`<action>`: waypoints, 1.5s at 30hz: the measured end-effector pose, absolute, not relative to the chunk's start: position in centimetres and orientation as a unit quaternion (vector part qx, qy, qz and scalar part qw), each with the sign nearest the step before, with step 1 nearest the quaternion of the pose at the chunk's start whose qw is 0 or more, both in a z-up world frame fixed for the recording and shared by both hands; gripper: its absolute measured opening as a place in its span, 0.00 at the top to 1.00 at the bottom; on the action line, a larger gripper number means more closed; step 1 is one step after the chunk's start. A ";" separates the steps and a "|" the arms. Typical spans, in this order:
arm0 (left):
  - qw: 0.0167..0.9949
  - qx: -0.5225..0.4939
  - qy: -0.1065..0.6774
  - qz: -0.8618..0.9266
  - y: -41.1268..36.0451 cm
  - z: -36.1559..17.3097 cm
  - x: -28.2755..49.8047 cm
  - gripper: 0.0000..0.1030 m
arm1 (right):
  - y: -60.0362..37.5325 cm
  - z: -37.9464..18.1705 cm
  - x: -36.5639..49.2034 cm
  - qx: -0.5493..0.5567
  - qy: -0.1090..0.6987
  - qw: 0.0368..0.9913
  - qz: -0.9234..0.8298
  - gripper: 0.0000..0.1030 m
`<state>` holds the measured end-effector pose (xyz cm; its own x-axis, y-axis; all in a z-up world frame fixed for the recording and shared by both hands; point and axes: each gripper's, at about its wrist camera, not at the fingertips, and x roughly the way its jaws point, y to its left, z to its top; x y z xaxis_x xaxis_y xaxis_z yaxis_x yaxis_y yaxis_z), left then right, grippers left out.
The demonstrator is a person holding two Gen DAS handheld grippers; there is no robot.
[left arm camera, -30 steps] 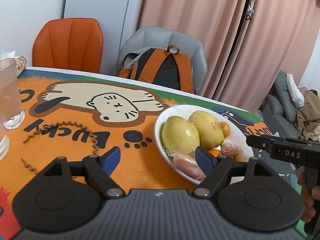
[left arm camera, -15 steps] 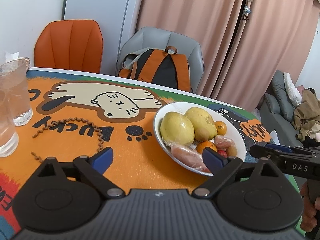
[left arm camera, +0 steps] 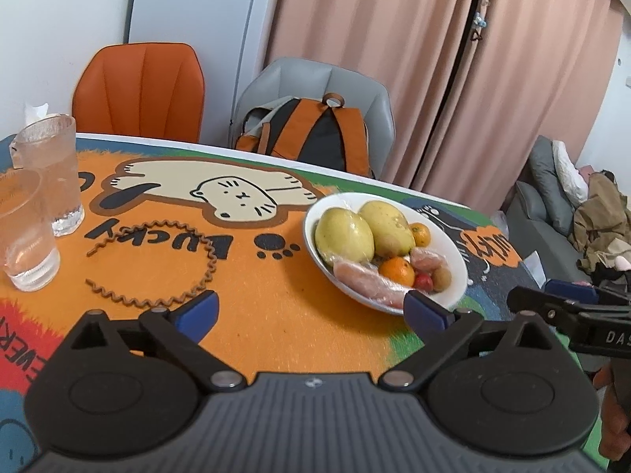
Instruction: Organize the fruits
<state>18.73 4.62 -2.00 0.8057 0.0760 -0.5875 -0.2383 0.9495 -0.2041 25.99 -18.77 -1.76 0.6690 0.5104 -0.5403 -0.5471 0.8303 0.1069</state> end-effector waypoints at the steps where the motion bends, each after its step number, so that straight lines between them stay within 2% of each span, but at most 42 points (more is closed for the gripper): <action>1: 0.940 -0.133 0.302 0.083 4.5 -2.0 18.5 0.03 | -18.9 -1.7 25.7 -0.030 0.286 0.913 0.289 0.04; 3: 0.940 -0.133 0.304 0.082 4.4 -1.9 18.1 0.02 | -19.1 -1.4 25.0 -0.029 0.284 0.914 0.288 0.00; 45: 0.955 -0.071 0.279 0.075 0.9 3.0 5.6 0.00 | -22.9 3.6 11.5 -0.010 0.270 0.913 0.305 0.00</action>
